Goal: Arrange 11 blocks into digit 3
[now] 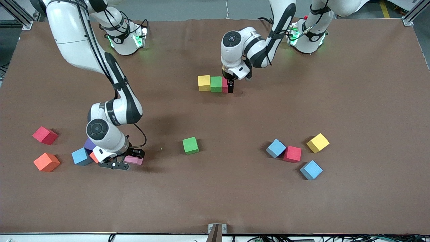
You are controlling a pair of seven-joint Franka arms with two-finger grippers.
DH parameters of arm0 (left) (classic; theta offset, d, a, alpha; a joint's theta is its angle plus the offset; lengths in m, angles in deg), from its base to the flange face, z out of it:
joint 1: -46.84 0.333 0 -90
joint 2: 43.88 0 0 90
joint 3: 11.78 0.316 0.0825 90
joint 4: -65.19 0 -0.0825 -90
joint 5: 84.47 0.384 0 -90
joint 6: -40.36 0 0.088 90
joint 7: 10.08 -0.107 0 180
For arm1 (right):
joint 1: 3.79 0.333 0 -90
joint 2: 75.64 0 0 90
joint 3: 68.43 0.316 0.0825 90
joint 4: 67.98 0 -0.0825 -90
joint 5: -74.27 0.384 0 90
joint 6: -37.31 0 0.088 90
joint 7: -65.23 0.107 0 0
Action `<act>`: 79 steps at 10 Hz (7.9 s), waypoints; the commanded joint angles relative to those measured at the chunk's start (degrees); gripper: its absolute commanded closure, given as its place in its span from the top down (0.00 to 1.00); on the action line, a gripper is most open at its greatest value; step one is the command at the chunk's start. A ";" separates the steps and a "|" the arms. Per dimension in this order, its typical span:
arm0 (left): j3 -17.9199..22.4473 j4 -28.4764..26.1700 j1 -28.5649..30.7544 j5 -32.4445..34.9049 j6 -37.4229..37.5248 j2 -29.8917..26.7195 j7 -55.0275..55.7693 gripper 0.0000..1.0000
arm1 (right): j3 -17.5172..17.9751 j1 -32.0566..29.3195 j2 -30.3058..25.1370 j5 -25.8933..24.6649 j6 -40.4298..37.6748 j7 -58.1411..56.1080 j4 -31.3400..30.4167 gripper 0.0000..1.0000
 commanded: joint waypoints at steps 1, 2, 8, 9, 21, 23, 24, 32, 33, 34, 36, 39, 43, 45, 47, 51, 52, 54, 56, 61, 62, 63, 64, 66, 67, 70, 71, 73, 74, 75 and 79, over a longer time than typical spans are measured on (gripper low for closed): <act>0.36 0.10 0.52 2.72 8.56 -8.53 -0.86 1.00 | 0.90 -0.68 0.28 1.03 -0.04 -0.82 0.90 0.13; 0.71 0.89 2.01 4.47 11.82 -10.04 -2.53 1.00 | 0.81 -0.33 0.20 1.82 -0.38 -0.73 0.90 0.03; 0.45 13.69 24.58 10.11 12.64 -2.96 -29.91 1.00 | 10.80 1.94 -10.95 3.05 -19.62 3.90 0.11 0.01; 0.45 17.21 26.61 10.12 12.64 0.11 -34.66 1.00 | 11.26 5.70 -12.10 3.06 -18.85 9.50 -1.37 0.01; 0.45 29.46 34.98 13.54 10.81 16.14 -63.10 1.00 | 10.83 28.41 -16.24 -7.12 1.36 36.34 -19.14 0.01; 0.36 29.46 35.94 13.55 9.30 16.84 -65.54 1.00 | 10.83 29.11 -15.54 -7.14 1.63 36.53 -19.14 0.01; 0.36 29.46 36.12 13.63 9.13 16.84 -65.82 1.00 | 10.83 29.29 -15.28 -7.14 2.42 36.97 -19.14 0.01; 0.10 29.02 36.39 12.93 3.94 19.30 -67.76 1.00 | 10.74 30.26 -13.52 -7.32 2.95 37.77 -19.14 0.01; 0.01 28.94 36.39 12.84 3.94 19.30 -67.93 1.00 | 10.74 30.34 -13.52 -7.40 3.04 37.77 -19.14 0.01; -0.07 28.93 36.39 12.84 3.94 19.30 -68.02 0.97 | 10.74 30.34 -13.43 -7.49 3.13 37.77 -19.14 0.01; -0.16 28.85 36.30 12.84 3.94 19.39 -68.02 0.82 | 10.74 30.34 -12.90 -7.49 3.48 37.77 -19.14 0.03; -1.04 28.58 36.13 12.58 3.94 19.30 -67.32 0.38 | 10.74 30.34 -12.28 -7.49 4.01 37.77 -19.14 0.31; -0.96 29.02 35.68 12.49 4.47 18.43 -64.87 0.21 | 10.74 30.34 -12.28 -7.58 4.01 37.77 -19.14 0.46; -1.04 29.20 35.60 12.49 4.55 18.25 -64.07 0.20 | 10.74 30.34 -12.28 -7.58 4.01 37.77 -19.14 0.80; -1.04 29.37 35.68 12.40 4.81 17.81 -63.19 0.18 | 10.74 30.34 -12.28 -7.58 3.74 37.77 -19.14 1.00; -0.96 33.93 35.69 6.98 10.59 17.37 -62.40 0.15 | 10.74 29.99 -12.55 -7.49 3.13 37.77 -18.79 1.00; -0.95 36.03 35.51 4.87 13.66 17.37 -62.31 0.15 | 10.83 29.56 -13.24 -7.49 2.95 37.85 -18.44 1.00; -0.95 37.90 35.07 3.53 16.42 17.02 -56.54 0.15 | 10.74 27.37 -14.66 -7.49 -1.42 37.15 -14.94 1.00; -0.95 37.90 33.23 3.61 17.29 16.14 -49.08 0.15 | 10.74 23.25 -14.57 -7.49 -1.88 32.70 -11.94 1.00; -0.87 41.41 29.28 3.97 24.23 16.05 -38.95 0.15 | 10.39 15.41 -10.02 -8.80 -1.36 23.97 -3.09 1.00; -0.87 41.94 28.75 3.97 24.33 16.05 -37.54 0.15 | 10.39 14.53 -7.56 -9.33 -1.27 23.88 -0.18 1.00; -0.87 42.38 27.78 3.70 24.33 16.14 -35.96 0.15 | 10.39 13.65 -5.02 -9.69 -1.27 23.62 2.89 1.00; -0.87 42.56 27.43 3.70 24.33 16.31 -34.03 0.15 | 10.39 12.77 -2.64 -11.43 -1.18 23.09 5.27 1.00; -0.78 42.38 26.02 4.05 24.59 16.40 -33.13 0.15 | 10.39 12.59 -0.43 -13.63 -1.09 22.74 7.22 1.00; -0.78 42.47 26.02 4.23 24.68 16.40 -32.87 0.15 | 10.39 12.07 0.28 -14.17 -1.00 21.17 7.84 1.00; -0.78 42.30 26.02 4.23 24.86 16.32 -32.86 0.15 | 10.48 11.36 1.60 -13.91 -0.83 17.90 7.93 1.00; -0.78 42.29 26.02 4.23 25.29 16.40 -32.86 0.15 | 10.48 11.53 2.30 -13.99 -0.22 17.82 7.93 1.00; -0.78 42.29 26.19 4.23 25.30 16.40 -32.86 0.15 | 10.65 11.71 2.39 -13.65 0.93 17.90 8.37 1.00; -0.78 42.21 26.11 4.23 25.30 16.40 -32.78 0.15 | 10.65 12.15 2.39 -13.64 0.93 18.08 8.72 1.00; -0.78 42.21 26.19 4.23 25.30 16.40 -32.86 0.15 | 10.65 12.24 2.74 -13.64 0.93 17.90 8.72 1.00; -0.78 42.29 26.02 4.23 25.30 16.40 -32.78 0.15 | 10.65 12.85 5.73 -14.08 1.28 17.90 9.69 1.00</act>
